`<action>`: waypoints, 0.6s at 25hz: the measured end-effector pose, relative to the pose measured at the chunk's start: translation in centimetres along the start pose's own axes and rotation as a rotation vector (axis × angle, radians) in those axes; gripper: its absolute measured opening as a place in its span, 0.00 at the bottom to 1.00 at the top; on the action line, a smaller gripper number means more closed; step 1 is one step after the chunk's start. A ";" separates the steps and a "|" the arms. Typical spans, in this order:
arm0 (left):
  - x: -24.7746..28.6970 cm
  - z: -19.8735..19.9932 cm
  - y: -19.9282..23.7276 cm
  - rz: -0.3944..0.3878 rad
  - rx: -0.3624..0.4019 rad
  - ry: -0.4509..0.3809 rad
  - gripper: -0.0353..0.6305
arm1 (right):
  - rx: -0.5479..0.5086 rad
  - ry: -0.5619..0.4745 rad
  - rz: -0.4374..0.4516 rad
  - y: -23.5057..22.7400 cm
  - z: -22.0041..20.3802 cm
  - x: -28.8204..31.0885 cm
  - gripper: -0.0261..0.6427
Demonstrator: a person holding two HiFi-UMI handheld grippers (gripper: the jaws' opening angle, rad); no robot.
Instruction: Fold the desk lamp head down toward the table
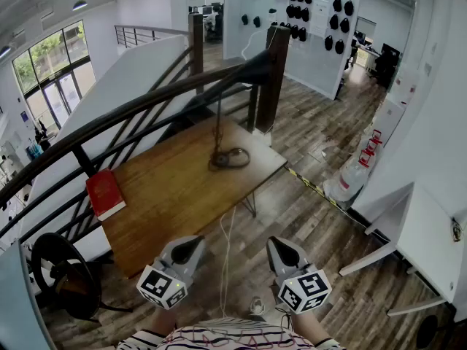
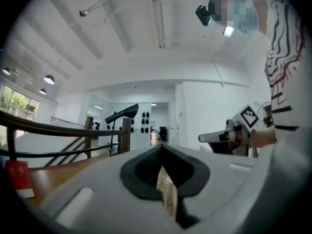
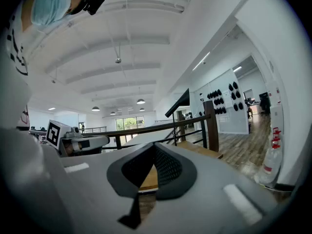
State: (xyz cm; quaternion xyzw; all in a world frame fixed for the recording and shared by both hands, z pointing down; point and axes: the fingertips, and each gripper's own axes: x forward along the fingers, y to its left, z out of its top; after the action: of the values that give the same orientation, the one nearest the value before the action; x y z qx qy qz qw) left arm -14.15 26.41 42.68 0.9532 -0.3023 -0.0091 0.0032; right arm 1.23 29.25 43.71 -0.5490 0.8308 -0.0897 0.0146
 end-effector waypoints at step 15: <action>9.0 -1.1 -0.1 0.144 -0.008 -0.048 0.39 | 0.020 -0.041 0.085 -10.4 1.9 2.0 0.35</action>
State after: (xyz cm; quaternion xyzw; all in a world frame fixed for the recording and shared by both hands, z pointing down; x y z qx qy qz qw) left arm -6.76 21.29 43.59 0.9284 -0.3700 -0.0327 0.0005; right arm 10.16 23.15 43.74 -0.5149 0.8519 -0.0862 0.0410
